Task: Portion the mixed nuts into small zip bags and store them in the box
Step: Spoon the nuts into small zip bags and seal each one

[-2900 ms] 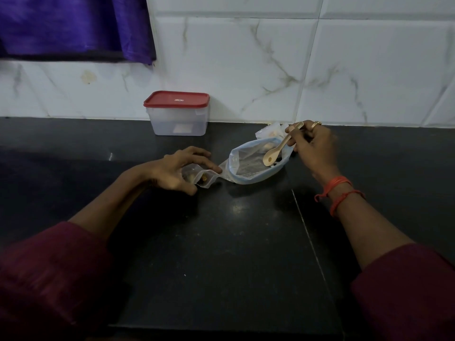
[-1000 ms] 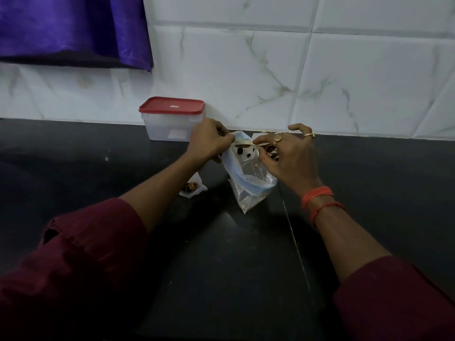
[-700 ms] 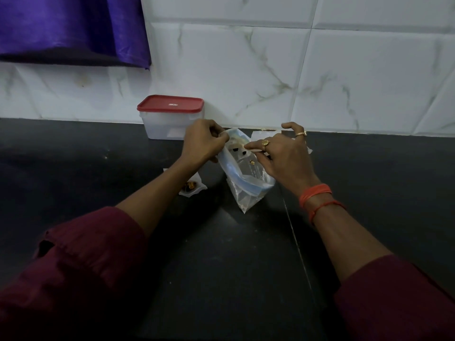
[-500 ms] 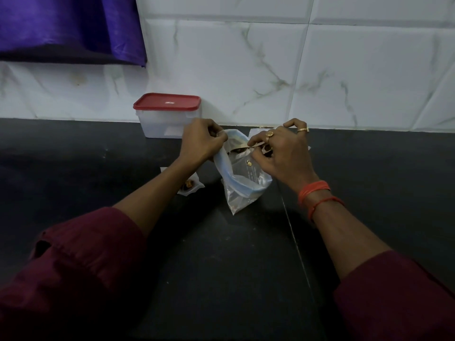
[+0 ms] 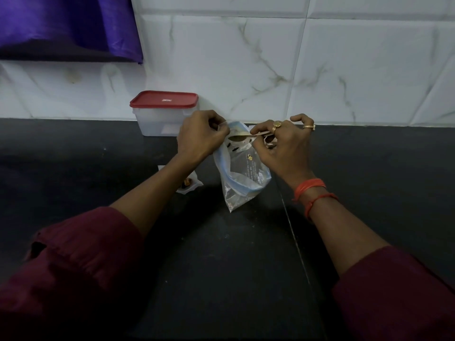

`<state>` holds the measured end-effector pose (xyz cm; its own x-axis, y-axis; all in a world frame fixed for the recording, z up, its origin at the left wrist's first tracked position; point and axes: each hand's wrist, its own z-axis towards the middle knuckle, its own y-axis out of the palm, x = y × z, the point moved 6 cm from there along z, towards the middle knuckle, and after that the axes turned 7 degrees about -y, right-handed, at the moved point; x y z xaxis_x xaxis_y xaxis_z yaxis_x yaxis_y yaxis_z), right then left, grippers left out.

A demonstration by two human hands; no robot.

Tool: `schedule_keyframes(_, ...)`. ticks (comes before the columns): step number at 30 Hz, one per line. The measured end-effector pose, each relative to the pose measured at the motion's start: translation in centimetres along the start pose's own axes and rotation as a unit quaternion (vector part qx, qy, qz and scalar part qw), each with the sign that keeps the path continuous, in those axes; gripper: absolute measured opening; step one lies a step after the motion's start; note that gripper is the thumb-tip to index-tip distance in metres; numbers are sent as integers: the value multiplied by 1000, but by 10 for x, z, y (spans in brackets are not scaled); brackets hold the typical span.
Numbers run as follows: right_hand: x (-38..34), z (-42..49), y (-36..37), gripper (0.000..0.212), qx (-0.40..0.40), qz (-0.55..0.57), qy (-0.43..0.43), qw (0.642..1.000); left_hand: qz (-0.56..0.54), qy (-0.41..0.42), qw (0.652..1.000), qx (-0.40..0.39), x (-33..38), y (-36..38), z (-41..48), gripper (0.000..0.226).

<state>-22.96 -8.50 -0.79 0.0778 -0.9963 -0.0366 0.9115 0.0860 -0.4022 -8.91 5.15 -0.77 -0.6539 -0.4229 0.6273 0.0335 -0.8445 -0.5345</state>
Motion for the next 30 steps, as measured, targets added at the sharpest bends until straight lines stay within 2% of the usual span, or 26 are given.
schedule_keyframes(5,-4,-1,7,19,-54,-19,-12,998,-11,8,1000,9,3,-2,-1,19)
schedule_keyframes(15,5,4,-4,14,4,101,59,993,2,1,1000,15,-1,-5,1,22)
schedule_keyframes(20,-5,4,2,17,-44,49,25,998,-1,8,1000,14,3,-5,0,22)
schedule_keyframes(26,-1,2,9,18,-93,60,16,994,-1,7,1000,14,0,-6,2,23)
schedule_keyframes(30,0,3,7,14,-67,100,33,992,1,9,1000,11,0,-5,2,23)
